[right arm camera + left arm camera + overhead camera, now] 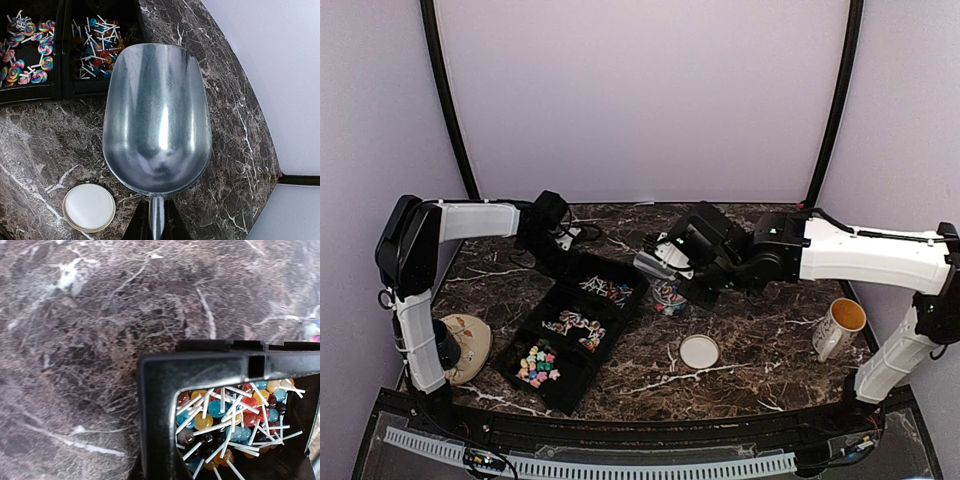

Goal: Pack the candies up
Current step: Pick up the plate from the center of the board.

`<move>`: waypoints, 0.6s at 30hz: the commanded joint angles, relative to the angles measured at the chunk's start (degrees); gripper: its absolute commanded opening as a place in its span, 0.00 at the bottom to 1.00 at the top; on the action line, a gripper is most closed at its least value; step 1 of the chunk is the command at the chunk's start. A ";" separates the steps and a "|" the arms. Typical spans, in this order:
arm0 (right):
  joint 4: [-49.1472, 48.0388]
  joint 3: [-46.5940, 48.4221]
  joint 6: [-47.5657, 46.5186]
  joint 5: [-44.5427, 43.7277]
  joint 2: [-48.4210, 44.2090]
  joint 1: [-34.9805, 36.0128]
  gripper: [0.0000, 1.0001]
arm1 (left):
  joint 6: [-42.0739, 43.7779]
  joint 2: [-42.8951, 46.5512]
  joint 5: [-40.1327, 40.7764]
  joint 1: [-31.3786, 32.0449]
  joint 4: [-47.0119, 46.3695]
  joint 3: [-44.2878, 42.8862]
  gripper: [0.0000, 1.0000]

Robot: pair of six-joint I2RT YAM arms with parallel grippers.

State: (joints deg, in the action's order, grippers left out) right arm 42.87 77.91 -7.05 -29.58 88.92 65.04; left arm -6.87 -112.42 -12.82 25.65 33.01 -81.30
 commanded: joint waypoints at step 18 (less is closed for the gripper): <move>-5.73 -3.19 3.35 0.96 -5.57 0.18 0.00 | -0.76 -1.95 -40.98 -6.89 -14.96 6.41 0.00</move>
State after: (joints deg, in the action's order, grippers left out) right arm 38.54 74.61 -4.51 -29.34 84.14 65.01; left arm -7.64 -116.27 -45.39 18.61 22.31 -74.89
